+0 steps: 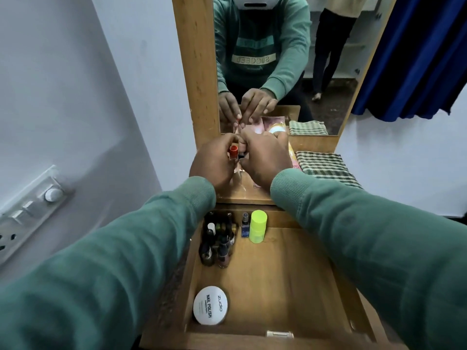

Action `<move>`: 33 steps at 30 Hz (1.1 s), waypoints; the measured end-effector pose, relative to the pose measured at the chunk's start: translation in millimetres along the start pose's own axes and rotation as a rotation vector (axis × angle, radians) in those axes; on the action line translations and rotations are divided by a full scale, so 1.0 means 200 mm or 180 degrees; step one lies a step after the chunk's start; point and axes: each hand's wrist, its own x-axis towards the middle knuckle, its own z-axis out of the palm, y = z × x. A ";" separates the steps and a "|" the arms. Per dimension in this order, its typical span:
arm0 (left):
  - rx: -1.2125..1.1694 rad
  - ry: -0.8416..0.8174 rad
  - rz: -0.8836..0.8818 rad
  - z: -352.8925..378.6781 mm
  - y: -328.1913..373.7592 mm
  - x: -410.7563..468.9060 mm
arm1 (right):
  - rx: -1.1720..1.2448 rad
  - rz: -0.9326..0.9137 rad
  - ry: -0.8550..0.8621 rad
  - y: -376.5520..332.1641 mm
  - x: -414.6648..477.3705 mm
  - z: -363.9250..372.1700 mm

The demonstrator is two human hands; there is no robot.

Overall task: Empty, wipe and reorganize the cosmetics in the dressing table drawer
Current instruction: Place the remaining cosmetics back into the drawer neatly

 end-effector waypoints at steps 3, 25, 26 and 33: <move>-0.0120 -0.0038 0.0038 -0.04 0.02 -0.05 | 0.0127 -0.0110 -0.0026 -0.04 -0.05 -0.07; -0.1944 -0.0637 -0.1429 -0.21 0.27 -0.60 | 0.1237 0.0243 -0.0222 -0.09 -0.61 -0.48; -0.1918 -0.0632 -0.1414 -0.20 0.28 -0.62 | 0.1266 0.0261 -0.0251 -0.09 -0.63 -0.48; -0.0878 -0.0757 -0.0692 -0.08 0.20 -0.69 | 0.1244 0.0370 -0.0522 0.01 -0.75 -0.36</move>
